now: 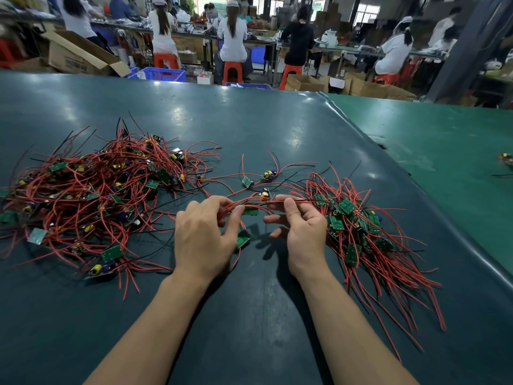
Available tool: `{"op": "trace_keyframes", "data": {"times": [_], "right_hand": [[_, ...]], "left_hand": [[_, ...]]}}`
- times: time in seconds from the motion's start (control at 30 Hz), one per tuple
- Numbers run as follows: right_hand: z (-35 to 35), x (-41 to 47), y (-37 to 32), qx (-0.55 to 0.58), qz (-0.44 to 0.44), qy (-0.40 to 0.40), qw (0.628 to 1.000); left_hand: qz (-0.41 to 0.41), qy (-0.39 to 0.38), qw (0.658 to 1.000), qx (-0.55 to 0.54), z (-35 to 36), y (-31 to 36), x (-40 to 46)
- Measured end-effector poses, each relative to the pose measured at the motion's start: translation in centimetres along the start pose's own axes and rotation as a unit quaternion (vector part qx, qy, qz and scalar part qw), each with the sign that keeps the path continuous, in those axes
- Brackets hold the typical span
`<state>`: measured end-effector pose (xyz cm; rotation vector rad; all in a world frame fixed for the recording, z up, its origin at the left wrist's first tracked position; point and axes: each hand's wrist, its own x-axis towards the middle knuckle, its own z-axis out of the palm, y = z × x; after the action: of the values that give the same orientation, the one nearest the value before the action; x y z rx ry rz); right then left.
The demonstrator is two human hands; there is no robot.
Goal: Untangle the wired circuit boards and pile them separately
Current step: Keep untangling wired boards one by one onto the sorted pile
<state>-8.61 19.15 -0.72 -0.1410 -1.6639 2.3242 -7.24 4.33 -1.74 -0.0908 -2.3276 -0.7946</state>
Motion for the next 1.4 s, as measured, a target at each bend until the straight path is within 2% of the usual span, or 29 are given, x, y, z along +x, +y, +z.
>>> {"op": "trace_keyframes", "data": {"times": [0.13,0.27,0.4,0.53,0.67,0.73,0.8,0.83,0.9,0.93,1.0,1.03,1.1,1.23,1.33,1.4], "right_hand": [[-0.2,0.6,-0.5,0.074,0.037,0.049,0.995],[-0.3,0.5,-0.8,0.138,0.068,0.061,0.986],[-0.3,0.6,-0.8,0.154,0.073,0.075,0.982],[-0.6,0.7,-0.7,0.182,0.054,0.077,0.979],[-0.7,1.1,-0.2,0.15,0.042,0.072,0.985],[-0.7,1.4,0.2,0.06,0.027,0.078,0.995],[-0.6,1.4,0.9,-0.095,-0.013,0.054,0.994],[-0.6,1.2,1.3,-0.181,-0.041,0.026,0.982],[-0.3,0.8,1.8,-0.292,-0.067,-0.043,0.953],[-0.1,0.6,1.8,-0.292,-0.057,-0.071,0.952],[0.0,0.6,1.1,-0.174,0.006,-0.093,0.98],[0.0,0.7,0.6,-0.072,0.052,-0.089,0.992],[-0.1,0.8,-0.1,0.103,0.11,-0.077,0.986],[-0.3,1.1,-0.8,0.212,0.07,-0.02,0.975],[-1.5,1.3,-1.8,0.297,0.071,0.004,0.952],[-2.0,1.2,-2.0,0.304,0.092,0.008,0.948]], "left_hand": [[0.008,0.009,0.999,0.03,-0.1,-0.8,0.2],[-0.013,0.043,0.998,0.053,-0.4,-1.0,0.5],[-0.092,0.083,0.992,0.036,-0.7,-1.3,0.7],[-0.115,0.122,0.984,0.066,-0.8,-1.4,0.7],[-0.159,0.129,0.976,0.073,-0.9,-1.4,0.8],[-0.092,0.122,0.986,0.071,-0.9,-1.4,0.8],[0.036,0.116,0.992,0.027,-0.8,-1.0,0.7],[0.095,0.099,0.99,-0.011,-0.8,-0.7,0.5],[0.171,0.012,0.981,-0.092,-0.6,0.0,-0.2],[0.191,-0.048,0.973,-0.121,-0.5,0.5,-0.5],[0.23,-0.144,0.952,-0.138,-0.1,1.1,-1.0],[0.253,-0.167,0.944,-0.13,0.2,1.2,-1.1],[0.283,-0.18,0.937,-0.1,0.5,1.4,-1.0],[0.281,-0.217,0.935,-0.004,0.7,1.0,-1.1],[0.192,-0.291,0.933,0.085,1.2,0.8,-1.3],[0.15,-0.278,0.943,0.105,1.6,0.6,-1.3]]}}
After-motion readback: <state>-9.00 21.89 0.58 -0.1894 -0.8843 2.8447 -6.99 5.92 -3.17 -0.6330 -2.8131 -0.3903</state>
